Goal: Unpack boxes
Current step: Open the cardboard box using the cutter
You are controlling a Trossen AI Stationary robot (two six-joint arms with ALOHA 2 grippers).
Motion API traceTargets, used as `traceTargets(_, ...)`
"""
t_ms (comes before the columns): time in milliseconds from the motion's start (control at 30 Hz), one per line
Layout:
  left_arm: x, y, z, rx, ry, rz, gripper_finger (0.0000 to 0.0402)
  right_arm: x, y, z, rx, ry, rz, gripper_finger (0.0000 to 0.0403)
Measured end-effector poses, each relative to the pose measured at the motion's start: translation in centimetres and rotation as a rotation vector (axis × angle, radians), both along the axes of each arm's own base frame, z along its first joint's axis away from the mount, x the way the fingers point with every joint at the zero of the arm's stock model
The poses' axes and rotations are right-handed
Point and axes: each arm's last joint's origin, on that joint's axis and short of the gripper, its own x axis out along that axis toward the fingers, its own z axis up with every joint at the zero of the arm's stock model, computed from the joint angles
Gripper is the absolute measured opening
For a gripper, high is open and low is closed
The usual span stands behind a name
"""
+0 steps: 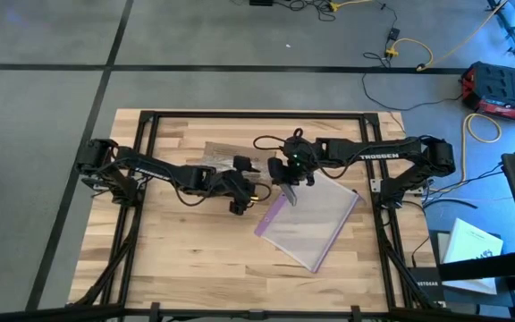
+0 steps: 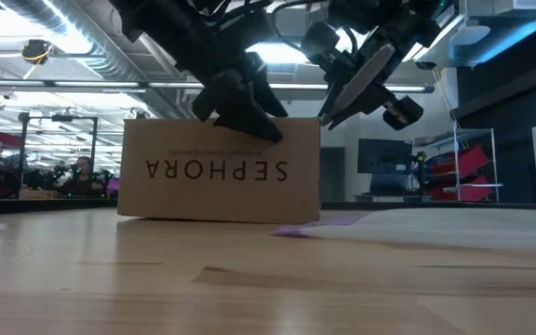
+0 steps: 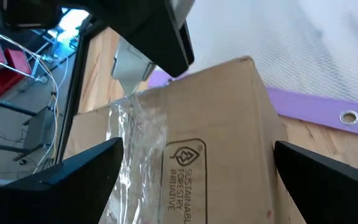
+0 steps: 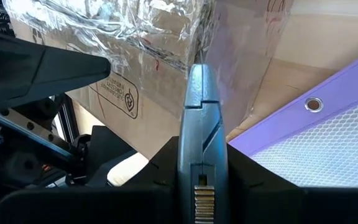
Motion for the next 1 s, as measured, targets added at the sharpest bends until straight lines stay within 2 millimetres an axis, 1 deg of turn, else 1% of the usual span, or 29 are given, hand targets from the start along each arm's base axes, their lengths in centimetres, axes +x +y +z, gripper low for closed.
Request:
traceTargets(333, 0.3, 0.0, 0.2, 0.005, -0.031, -0.002, 0.0400, 0.0, 0.0, 0.0, 0.003, 0.002, -0.002, 0.0051)
traceTargets(467, 0.8, 0.2, -0.5, 0.005, -0.033, 0.005, 0.0400, 0.0, 0.1, -0.1, 0.005, 0.004, -0.004, 0.0051)
traceTargets(633, 1.3, 0.3, -1.9, 0.015, 0.002, 0.001, 0.0400, 0.1, 0.7, -0.1, 0.005, 0.006, -0.013, 0.0051)
traceTargets(1000, 1.6, 0.2, -1.8, 0.049, -0.028, -0.013, 0.0400, 0.1, 1.5, -0.1, 0.035, 0.018, -0.002, 0.0051)
